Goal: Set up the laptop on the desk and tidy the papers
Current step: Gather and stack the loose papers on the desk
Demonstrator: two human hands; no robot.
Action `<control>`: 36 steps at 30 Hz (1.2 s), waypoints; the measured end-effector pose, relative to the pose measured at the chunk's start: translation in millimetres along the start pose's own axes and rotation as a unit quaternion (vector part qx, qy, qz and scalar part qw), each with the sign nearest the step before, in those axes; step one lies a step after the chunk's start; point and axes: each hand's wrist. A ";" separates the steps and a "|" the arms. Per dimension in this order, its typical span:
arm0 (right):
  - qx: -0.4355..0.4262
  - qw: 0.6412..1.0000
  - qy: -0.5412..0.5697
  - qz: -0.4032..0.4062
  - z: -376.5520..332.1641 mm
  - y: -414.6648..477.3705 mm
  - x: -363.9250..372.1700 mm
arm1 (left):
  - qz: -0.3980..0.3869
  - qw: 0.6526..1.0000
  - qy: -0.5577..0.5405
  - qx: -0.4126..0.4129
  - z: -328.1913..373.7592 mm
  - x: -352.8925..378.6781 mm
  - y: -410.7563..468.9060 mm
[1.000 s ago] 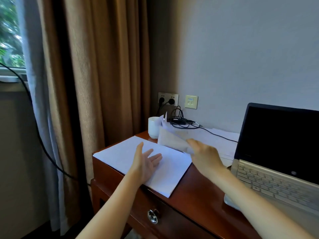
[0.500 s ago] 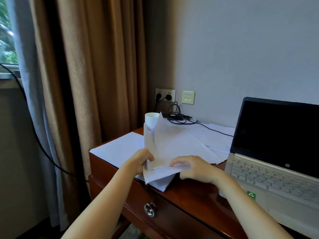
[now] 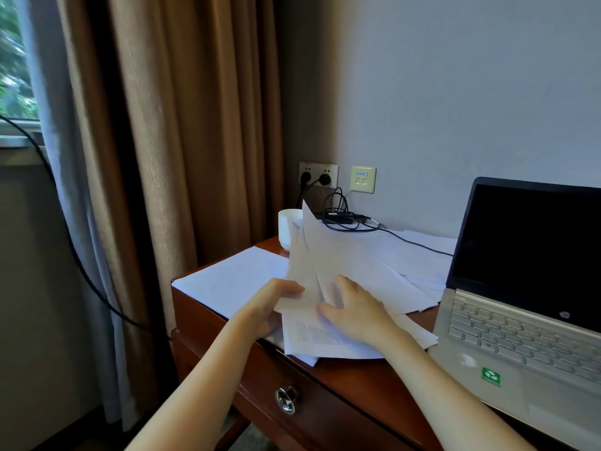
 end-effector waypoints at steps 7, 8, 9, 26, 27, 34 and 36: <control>0.008 0.990 -0.052 0.128 4.2 0.1 -2.4 | 0.002 0.998 -0.058 0.000 0.8 0.9 8.6; 0.010 0.985 -0.039 0.170 4.9 1.2 -4.2 | 0.007 0.999 -0.051 0.008 0.9 2.0 6.7; 0.008 0.976 -0.020 0.214 6.6 2.7 -5.8 | 0.005 0.998 -0.059 0.010 1.0 2.7 5.4; -0.024 0.939 0.334 0.082 0.7 7.3 -3.5 | 0.022 0.999 0.011 -0.046 0.1 -1.9 10.0; 0.015 0.954 0.268 0.132 9.2 9.3 -7.5 | 0.024 0.998 0.016 -0.050 0.7 -1.3 8.4; 0.220 0.973 0.052 0.044 54.9 19.2 -16.5 | 0.020 0.996 0.090 0.000 7.7 7.7 5.6; 0.228 0.965 0.105 0.072 56.6 21.6 -20.0 | 0.014 0.993 0.116 0.022 14.8 10.5 2.2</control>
Point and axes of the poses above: each hand's wrist, its own y-axis towards the middle knuckle, its own x-axis out of the palm, z = x × y, and after that the axes turned 3 degrees about -y, right-handed
